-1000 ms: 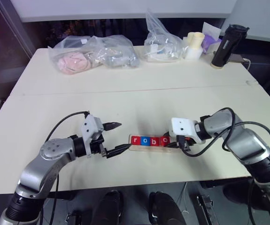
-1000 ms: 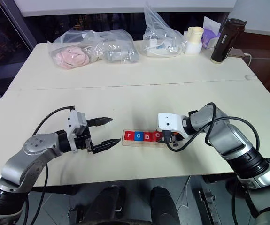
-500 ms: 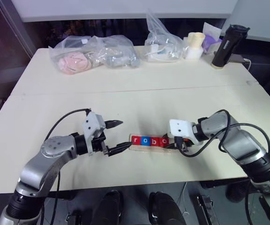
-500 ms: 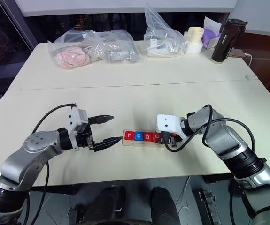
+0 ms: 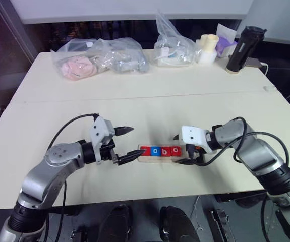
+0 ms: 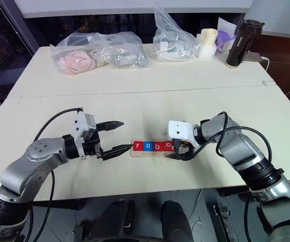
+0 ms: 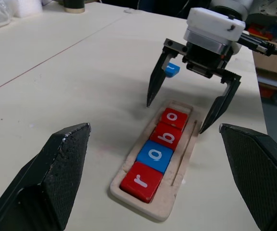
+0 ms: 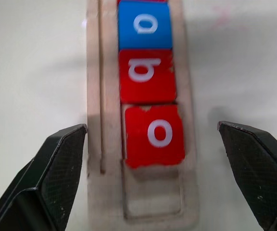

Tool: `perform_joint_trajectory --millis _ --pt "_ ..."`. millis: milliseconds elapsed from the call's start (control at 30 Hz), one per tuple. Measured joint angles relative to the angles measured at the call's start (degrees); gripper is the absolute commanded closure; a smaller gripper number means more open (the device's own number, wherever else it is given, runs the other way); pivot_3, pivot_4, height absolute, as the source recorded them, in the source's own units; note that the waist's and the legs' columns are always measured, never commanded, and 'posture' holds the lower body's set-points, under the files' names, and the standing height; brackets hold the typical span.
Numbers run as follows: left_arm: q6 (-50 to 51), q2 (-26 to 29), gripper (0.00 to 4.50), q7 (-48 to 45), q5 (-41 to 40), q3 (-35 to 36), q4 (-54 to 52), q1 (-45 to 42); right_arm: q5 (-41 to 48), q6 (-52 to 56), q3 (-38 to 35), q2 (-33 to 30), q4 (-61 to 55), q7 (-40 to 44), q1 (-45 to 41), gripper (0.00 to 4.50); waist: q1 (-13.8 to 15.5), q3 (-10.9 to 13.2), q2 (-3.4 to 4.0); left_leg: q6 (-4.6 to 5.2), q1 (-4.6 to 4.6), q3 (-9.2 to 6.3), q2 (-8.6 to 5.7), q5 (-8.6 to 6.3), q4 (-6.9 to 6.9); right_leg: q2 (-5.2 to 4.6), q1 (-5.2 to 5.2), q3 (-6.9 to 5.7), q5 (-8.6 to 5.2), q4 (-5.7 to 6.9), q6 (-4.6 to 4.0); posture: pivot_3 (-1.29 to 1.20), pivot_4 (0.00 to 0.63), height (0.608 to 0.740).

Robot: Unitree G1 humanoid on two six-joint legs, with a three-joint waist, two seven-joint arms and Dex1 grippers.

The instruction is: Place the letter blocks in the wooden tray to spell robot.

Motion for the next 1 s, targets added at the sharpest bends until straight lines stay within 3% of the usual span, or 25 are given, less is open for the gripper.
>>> perform_joint_trajectory --millis 100,233,400,567,667,900,1000 --pt "0.0 -0.12 0.0 0.0 0.0 -0.07 -0.09 0.0 0.93 0.5 -2.98 -0.06 0.0 -1.45 -0.18 0.04 0.08 0.0 0.0 0.0 0.0 0.0 0.0 0.0 0.01 0.0 0.01 0.0 0.0 0.0 0.01 0.0 0.15 0.74" --pt "0.0 -0.36 0.0 0.01 0.02 -0.54 -0.29 0.03 2.89 8.0 -13.01 2.29 -1.07 -10.32 -0.21 0.04 0.1 0.0 0.0 0.0 -0.01 0.01 -0.01 0.0 0.01 -0.05 0.01 0.02 0.01 0.0 0.01 0.0 0.15 0.74" --pt "-0.18 -0.44 0.0 -0.27 0.12 -0.94 -0.58 0.18 1.96 28.17 -24.23 9.93 -13.94 -27.35 3.65 0.04 0.1 -0.02 0.01 -0.02 -0.02 -0.04 0.0 0.0 -0.13 -0.06 -0.05 0.02 0.0 0.0 -0.02 0.0 0.15 0.74" --pt "-1.04 -0.62 0.0 -1.13 0.44 -1.5 1.26 0.08 -3.87 48.41 -25.78 17.35 -26.26 -42.84 7.29 0.04 -0.05 -0.04 0.06 -0.04 -0.03 -0.01 -0.01 0.01 -0.11 -0.08 -0.09 0.05 -0.06 0.0 -0.19 0.0 0.15 0.74" --pt "-2.47 -1.3 0.0 -2.41 1.06 -2.66 2.62 -0.63 -6.82 56.54 -27.45 25.42 -30.9 -50.6 7.45 0.04 -0.03 -0.07 0.07 -0.06 -0.02 -0.03 0.0 0.03 -0.12 -0.05 -0.1 0.04 -0.03 0.02 -0.23 0.0 0.15 0.74" --pt "-4.54 -2.18 0.0 -4.72 2.74 -4.06 6.66 -2.71 -8.45 57.7 -29.59 37.82 -32.6 -59.95 14.96 0.04 -0.14 -0.07 0.09 -0.06 -0.04 0.0 -0.03 0.04 -0.13 0.01 -0.1 0.02 -0.02 0.0 -0.2 0.0 0.15 0.74" --pt "-4.52 -2.3 0.0 -5.47 2.73 -4.06 6.74 -2.76 -8.31 54.96 -32.04 38.91 -30.31 -61.62 15.4 0.04 -0.35 -0.07 0.09 -0.05 -0.01 0.01 -0.02 0.05 -0.11 0.06 -0.1 -0.02 -0.02 0.02 -0.2 0.0 0.15 0.74"
